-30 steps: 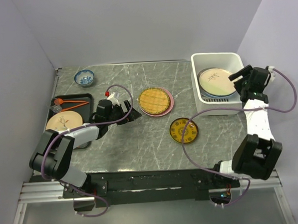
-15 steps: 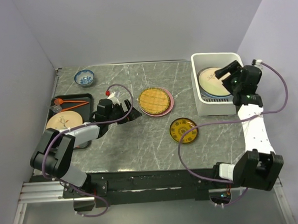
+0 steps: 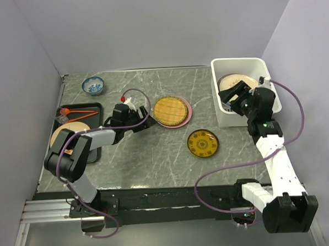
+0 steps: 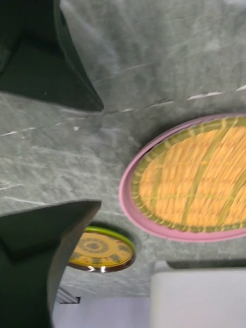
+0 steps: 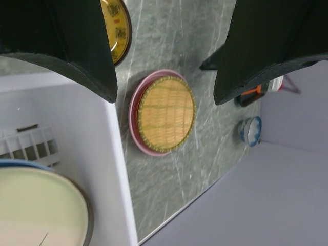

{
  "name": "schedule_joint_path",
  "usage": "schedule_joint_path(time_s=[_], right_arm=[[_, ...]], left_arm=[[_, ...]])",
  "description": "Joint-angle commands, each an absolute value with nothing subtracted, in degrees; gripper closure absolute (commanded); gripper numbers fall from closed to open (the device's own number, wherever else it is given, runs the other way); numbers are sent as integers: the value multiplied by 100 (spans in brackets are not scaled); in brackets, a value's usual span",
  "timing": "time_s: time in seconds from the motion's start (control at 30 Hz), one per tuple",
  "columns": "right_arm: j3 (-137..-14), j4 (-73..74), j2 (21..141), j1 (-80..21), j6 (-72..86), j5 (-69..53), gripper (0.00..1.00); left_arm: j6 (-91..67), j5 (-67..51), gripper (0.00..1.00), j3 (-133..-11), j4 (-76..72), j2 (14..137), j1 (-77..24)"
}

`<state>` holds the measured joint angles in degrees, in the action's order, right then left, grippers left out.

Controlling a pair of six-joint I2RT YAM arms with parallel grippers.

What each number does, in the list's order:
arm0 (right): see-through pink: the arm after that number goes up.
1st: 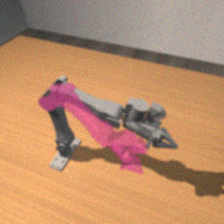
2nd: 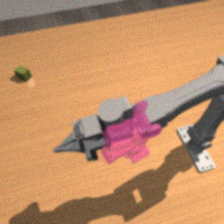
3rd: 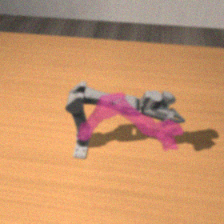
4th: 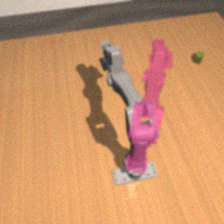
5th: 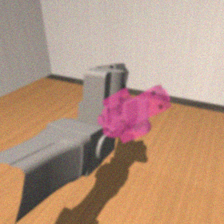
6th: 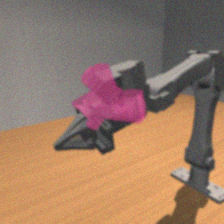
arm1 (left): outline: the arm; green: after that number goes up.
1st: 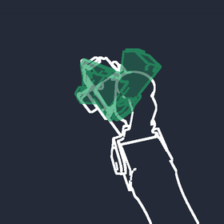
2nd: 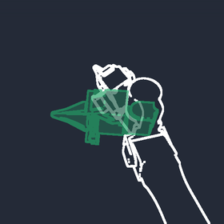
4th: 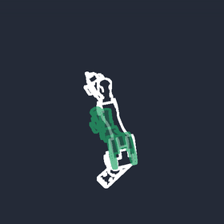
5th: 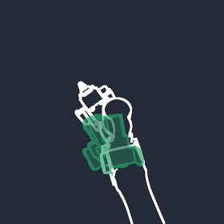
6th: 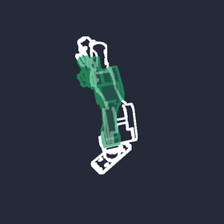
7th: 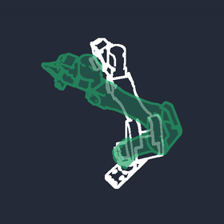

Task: Place the plates into the plastic bin on the countertop
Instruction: Pick up the plate at the center of the board.

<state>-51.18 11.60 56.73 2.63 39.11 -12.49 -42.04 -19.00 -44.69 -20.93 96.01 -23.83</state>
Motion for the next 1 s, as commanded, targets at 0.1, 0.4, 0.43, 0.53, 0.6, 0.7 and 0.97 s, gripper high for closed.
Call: schedule_joint_path(time_s=[0.1,0.4,0.43,0.53,0.6,0.7,0.97], right_arm=[[-4765,923,5282,-193,3937,-1432,18],[-4439,923,5230,-457,3938,-1424,19],[-4430,932,5229,-466,3946,-1406,19],[-4342,862,5212,-475,3973,-1441,19],[-4350,870,5247,-492,3947,-1450,19],[-4368,897,5291,-501,3903,-1424,19],[-4368,896,5344,-492,3858,-1371,19]], left_arm=[[-4219,-1661,41,-5334,-1934,10308,-2408],[-4236,-1556,46,-6029,-1714,10801,-2391],[-4219,-1564,46,-6134,-1696,10837,-2391],[-4219,-1582,48,-6345,-1582,11012,-2391],[-4210,-1573,51,-6407,-1538,11118,-2391],[-4131,-1582,53,-6556,-1424,11232,-2373],[-4087,-1714,62,-6776,-1362,11399,-2224]])
